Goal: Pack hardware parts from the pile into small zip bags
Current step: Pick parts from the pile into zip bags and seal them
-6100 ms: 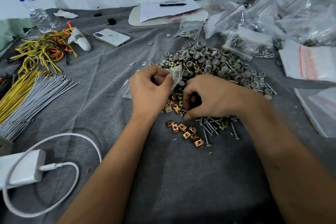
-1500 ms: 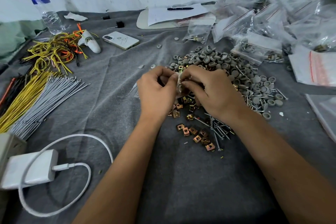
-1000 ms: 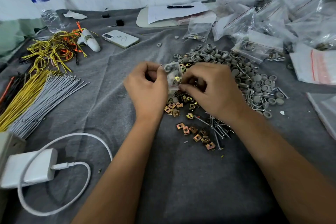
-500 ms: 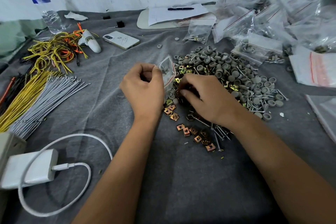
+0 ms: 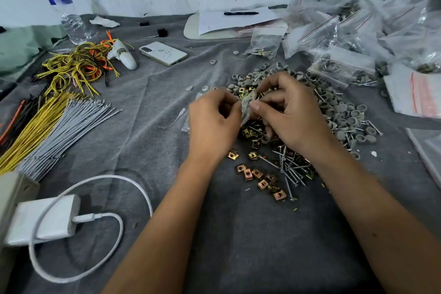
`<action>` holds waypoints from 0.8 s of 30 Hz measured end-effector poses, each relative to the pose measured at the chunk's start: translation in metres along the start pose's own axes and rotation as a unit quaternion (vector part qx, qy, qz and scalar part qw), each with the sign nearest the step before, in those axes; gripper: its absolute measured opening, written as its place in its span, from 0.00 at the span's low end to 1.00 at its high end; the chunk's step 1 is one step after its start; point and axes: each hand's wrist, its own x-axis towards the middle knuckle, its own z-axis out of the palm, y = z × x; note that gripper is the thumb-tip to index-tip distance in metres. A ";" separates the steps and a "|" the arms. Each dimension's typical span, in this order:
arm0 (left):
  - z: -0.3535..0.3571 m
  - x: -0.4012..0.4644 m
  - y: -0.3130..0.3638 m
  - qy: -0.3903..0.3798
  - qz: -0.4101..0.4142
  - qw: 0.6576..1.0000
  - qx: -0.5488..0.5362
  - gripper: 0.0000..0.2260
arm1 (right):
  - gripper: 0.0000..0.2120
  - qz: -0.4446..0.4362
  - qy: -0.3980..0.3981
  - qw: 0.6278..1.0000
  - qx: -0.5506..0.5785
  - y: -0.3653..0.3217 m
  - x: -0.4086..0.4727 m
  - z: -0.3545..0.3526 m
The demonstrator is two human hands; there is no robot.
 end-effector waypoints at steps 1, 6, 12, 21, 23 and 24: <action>0.001 0.000 -0.001 -0.011 0.019 1.000 0.016 0.04 | 0.05 0.003 0.001 1.000 -0.007 0.002 0.000 0.000; 0.003 -0.001 -0.004 -0.041 0.062 0.997 0.001 0.05 | 0.03 0.017 0.005 0.999 -0.043 0.008 0.001 0.002; 0.000 0.001 -0.005 -0.095 0.108 0.989 0.022 0.11 | 0.04 0.067 -0.016 0.996 -0.059 0.010 0.003 0.002; -0.004 0.001 -0.004 -0.161 0.100 0.982 -0.017 0.10 | 0.04 0.142 -0.035 0.989 0.032 0.016 0.005 0.003; -0.003 0.002 -0.006 -0.144 0.123 0.982 0.000 0.06 | 0.05 0.155 -0.055 0.985 0.051 0.015 0.005 0.004; -0.004 0.002 -0.005 -0.142 0.136 0.980 0.011 0.05 | 0.05 0.160 -0.064 0.984 0.054 0.016 0.005 0.004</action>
